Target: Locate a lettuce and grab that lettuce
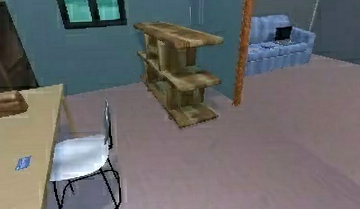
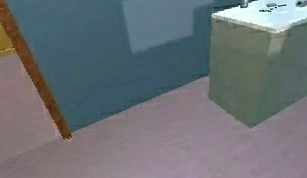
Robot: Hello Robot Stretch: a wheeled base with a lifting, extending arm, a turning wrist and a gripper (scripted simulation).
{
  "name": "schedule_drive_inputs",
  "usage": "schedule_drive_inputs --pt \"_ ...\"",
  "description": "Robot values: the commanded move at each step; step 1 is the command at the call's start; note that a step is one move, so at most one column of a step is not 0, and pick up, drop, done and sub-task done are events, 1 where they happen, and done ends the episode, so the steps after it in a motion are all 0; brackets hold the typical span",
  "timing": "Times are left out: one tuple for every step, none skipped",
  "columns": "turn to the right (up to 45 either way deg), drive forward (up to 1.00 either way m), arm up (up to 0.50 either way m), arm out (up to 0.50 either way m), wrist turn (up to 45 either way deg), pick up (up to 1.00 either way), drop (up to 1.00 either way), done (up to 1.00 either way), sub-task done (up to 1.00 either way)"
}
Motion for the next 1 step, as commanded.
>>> schedule_drive_inputs --pt "-45.0 0.0 0.0 0.0 0.0 0.0 0.0 0.0 0.0"
